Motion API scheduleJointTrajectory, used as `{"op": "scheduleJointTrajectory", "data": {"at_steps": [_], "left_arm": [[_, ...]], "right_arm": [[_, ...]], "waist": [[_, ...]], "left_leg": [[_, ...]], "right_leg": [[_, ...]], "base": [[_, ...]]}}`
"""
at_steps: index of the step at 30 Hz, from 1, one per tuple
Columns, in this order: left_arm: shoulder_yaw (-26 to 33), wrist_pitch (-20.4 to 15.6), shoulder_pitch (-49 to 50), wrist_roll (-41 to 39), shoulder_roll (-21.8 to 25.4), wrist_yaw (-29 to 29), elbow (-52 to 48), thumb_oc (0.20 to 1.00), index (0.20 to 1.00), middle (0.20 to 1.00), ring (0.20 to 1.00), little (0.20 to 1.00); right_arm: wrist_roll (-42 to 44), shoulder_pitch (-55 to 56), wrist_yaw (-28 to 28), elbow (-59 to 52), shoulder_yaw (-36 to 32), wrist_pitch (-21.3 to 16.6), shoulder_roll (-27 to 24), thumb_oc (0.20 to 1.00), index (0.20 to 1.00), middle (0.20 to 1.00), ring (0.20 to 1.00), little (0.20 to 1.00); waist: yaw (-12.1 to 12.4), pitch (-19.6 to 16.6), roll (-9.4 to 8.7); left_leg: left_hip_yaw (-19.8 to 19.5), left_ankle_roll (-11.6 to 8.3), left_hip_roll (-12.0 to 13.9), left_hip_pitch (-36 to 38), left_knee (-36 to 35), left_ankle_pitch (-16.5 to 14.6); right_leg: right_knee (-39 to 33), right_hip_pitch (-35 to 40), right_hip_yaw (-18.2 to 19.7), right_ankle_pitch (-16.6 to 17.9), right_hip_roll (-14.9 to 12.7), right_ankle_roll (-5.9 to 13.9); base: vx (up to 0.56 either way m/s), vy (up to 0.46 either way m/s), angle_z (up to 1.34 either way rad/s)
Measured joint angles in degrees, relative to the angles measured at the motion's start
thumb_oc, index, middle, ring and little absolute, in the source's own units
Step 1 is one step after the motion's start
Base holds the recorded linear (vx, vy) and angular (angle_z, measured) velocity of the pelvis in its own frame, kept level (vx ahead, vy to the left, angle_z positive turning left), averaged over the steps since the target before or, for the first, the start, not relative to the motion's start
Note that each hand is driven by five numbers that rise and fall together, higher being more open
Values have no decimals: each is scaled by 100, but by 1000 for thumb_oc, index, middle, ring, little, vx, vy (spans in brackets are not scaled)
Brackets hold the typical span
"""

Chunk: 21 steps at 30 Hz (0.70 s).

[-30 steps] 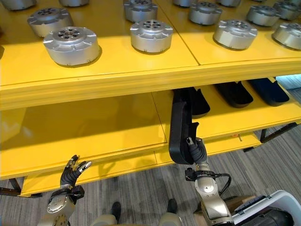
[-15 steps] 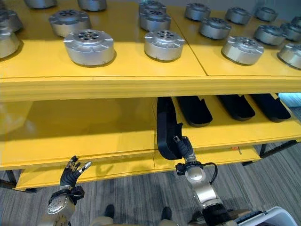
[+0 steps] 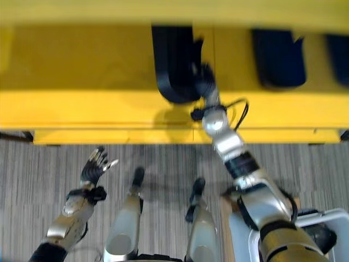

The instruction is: Move parts from the plastic box to the shelf.

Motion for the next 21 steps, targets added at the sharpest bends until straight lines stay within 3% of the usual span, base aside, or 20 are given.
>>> {"op": "scheduleJointTrajectory", "data": {"at_steps": [8, 16, 18, 19, 21], "left_arm": [[-94, -65, -82, -132, 1, 20, 1, 1000, 1000, 1000, 1000, 1000], [-92, -110, -147, -166, 53, 217, -18, 1000, 1000, 1000, 1000, 1000], [-100, -196, -119, -197, 71, 237, -35, 1000, 1000, 1000, 1000, 1000], [-108, -257, -128, -218, 123, 234, -65, 1000, 1000, 1000, 1000, 1000], [-131, -289, -172, -218, 172, 232, -86, 1000, 1000, 1000, 1000, 1000]], "right_arm": [[-5, -603, -381, 456, 16, 8, -114, 200, 200, 200, 200, 200], [-15, -1478, -508, 1340, 433, 31, -147, 200, 200, 200, 200, 200], [-18, -1822, -511, 1866, 640, 98, -140, 200, 200, 200, 200, 200], [-55, -2334, -525, 2684, 1119, 68, -110, 200, 200, 200, 200, 200], [-96, -2630, -496, 3080, 1191, 181, -185, 200, 200, 200, 200, 200]], "waist": [[-82, 72, 20], [-79, 64, 11], [-48, 57, 9], [-31, 46, 4], [2, 46, 3]], "left_leg": [[-39, 33, -205, -700, 1388, -639], [-170, 71, -366, -1034, 1676, -764], [-195, 122, -407, -1168, 1704, -746], [-181, 116, -455, -1186, 1693, -727], [-190, 108, -472, -1196, 1702, -710]], "right_leg": [[1476, -770, 216, -616, -274, -74], [1611, -950, 189, -751, -413, 3], [1459, -935, 96, -676, -448, 50], [1398, -916, 120, -601, -467, 57], [1357, -904, 118, -541, -475, 114]], "base": [[-59, 20, 2], [-2, -8, 10], [14, -5, 16], [-36, 9, 8], [-19, 2, 5]]}}
